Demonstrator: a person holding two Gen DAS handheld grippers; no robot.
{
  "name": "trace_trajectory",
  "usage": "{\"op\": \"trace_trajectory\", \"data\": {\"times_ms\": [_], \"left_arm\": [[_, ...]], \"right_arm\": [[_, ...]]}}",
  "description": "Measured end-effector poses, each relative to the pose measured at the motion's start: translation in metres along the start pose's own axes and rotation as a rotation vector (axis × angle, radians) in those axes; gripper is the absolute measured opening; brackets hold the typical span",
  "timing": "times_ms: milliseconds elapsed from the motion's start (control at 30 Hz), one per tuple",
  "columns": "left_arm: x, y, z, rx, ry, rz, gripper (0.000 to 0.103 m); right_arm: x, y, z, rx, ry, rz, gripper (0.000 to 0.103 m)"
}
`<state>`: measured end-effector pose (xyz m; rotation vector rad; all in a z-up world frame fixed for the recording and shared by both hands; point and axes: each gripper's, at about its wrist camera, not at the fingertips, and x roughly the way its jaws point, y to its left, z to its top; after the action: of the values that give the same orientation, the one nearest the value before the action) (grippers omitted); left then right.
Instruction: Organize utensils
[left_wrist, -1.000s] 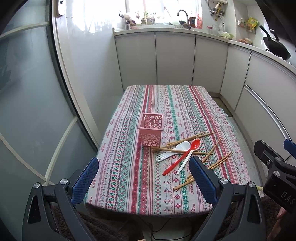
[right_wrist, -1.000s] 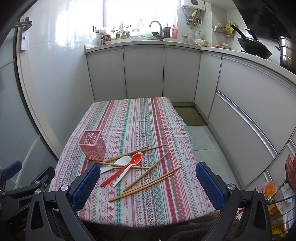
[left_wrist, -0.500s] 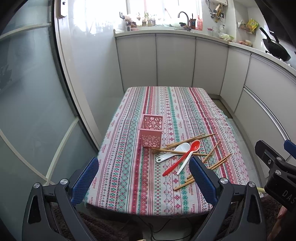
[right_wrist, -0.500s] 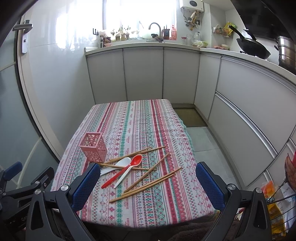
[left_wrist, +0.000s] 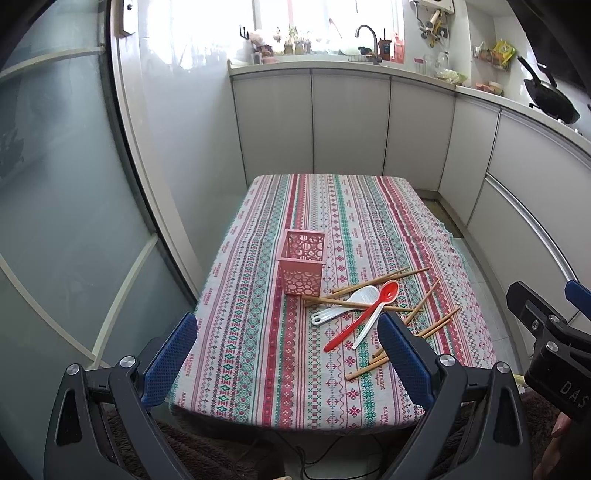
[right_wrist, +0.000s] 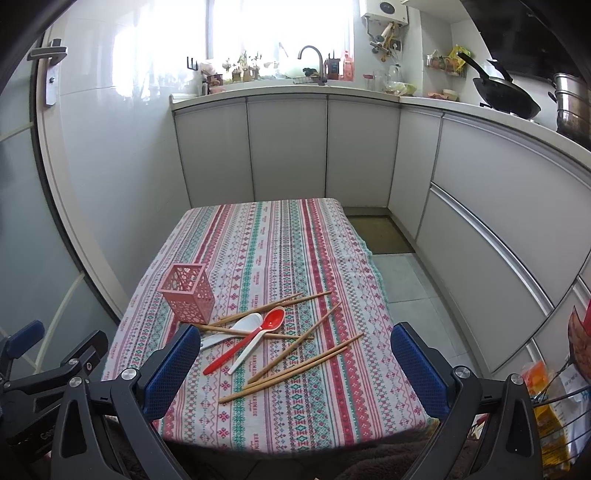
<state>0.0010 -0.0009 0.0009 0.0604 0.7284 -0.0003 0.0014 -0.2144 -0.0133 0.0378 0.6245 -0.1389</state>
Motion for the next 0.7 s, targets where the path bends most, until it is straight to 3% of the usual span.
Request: {"op": "trace_trajectory", "data": {"times_ms": [700], "left_arm": [[-0.0005,-0.0007,-0.0010,0.004,-0.002,-0.003,0.100]], "right_arm": [[0.0011,0.0011,0.0004,0.007,0.000,-0.003,0.103]]}}
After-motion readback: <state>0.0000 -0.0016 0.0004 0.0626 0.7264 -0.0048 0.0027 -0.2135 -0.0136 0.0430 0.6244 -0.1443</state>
